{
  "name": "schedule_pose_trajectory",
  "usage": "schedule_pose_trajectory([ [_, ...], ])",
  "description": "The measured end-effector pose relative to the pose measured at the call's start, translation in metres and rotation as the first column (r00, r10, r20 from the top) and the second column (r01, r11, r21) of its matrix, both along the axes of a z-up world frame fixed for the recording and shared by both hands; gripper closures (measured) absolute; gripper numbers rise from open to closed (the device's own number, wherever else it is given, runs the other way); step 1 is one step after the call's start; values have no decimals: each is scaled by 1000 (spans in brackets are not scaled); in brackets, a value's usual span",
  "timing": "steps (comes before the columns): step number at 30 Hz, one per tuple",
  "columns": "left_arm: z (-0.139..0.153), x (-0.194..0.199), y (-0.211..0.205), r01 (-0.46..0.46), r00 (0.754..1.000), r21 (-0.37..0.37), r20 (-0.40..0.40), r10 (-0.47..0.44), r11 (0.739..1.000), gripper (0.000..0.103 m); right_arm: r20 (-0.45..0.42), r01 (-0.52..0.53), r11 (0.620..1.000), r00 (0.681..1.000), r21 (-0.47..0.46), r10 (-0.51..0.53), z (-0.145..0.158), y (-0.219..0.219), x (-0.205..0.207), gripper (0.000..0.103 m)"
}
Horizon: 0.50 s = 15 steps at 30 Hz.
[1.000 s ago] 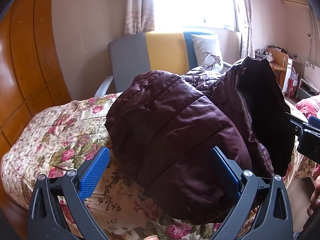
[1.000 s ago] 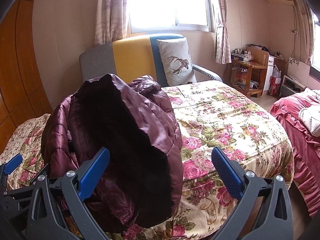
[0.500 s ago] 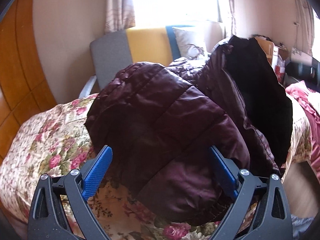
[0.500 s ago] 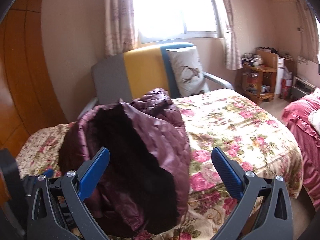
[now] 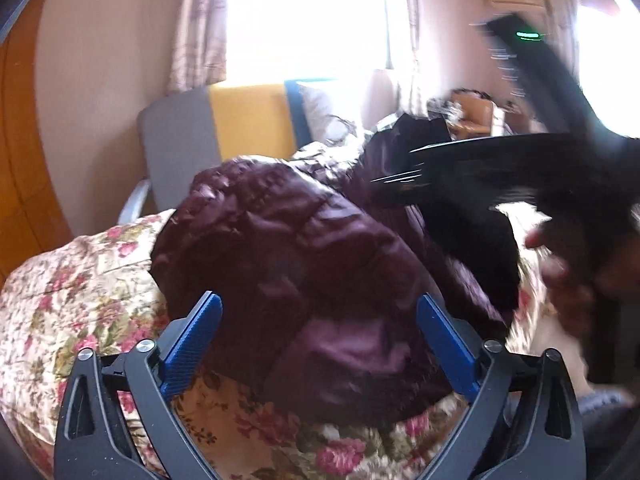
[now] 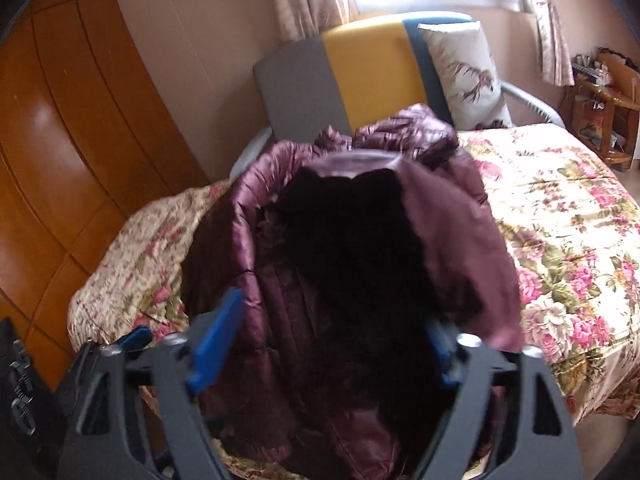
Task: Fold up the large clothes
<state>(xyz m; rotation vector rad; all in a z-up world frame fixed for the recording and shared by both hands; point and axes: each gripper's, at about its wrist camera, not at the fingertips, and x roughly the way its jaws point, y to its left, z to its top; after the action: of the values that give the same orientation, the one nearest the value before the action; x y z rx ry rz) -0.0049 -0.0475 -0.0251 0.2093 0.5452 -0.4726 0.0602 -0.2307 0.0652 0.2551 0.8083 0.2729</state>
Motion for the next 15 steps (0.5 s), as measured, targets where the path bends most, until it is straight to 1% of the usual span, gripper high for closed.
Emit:
schedule_pose_trajectory([
  [1,-4,-2,-2,31,999,21,-15,-31,999,4,5,-6,1000,1000,-16,6,0,-1,1,66],
  [2,-8,-4,-8,49,999,46,-20,-49,998,4,25,-1,1000,1000,-27,2,5,-6,-2,75],
  [3,-13,-7,-14,70,997,76,-24,-69,995,4,49,7,999,999,-33,-6,9,-13,-6,78],
  [4,-16,-9,-19,87,996,93,-27,-85,992,4,71,23,999,997,-37,-20,15,-22,-11,86],
  [5,-20,-11,-25,98,995,115,-21,-96,988,4,82,42,998,996,-40,-39,20,-31,-15,89],
  [6,-24,-13,-30,91,996,140,-6,-91,986,4,95,85,995,992,-53,-80,22,-46,-21,91],
  [7,-28,-11,-37,86,996,165,7,-89,983,11,97,118,991,989,-60,-111,22,-58,-21,93],
  [8,-32,-9,-41,93,996,172,1,-94,981,20,91,155,986,985,-62,-149,19,-73,-24,94],
  [9,-34,-4,-44,106,994,168,-30,-102,980,37,72,195,979,979,-65,-191,13,-90,-26,94],
  [10,-34,-2,-45,108,994,155,-40,-103,982,46,53,227,972,973,-65,-224,7,-103,-29,94],
  [11,-32,-2,-44,108,994,138,-34,-104,985,58,23,260,964,966,-61,-259,-2,-118,-31,94],
  [12,-30,-1,-41,110,994,128,-33,-106,986,65,-5,281,958,959,-53,-282,-11,-129,-33,94],
  [13,-27,3,-36,109,994,112,-38,-106,988,75,-43,305,951,951,-38,-307,-22,-141,-36,94],
  [14,-21,4,-27,107,993,62,-56,-104,992,81,-72,318,948,945,-22,-319,-31,-151,-38,94],
  [15,-13,9,-14,104,991,-11,-89,-105,995,83,-109,326,945,940,3,-324,-41,-159,-42,93],
])
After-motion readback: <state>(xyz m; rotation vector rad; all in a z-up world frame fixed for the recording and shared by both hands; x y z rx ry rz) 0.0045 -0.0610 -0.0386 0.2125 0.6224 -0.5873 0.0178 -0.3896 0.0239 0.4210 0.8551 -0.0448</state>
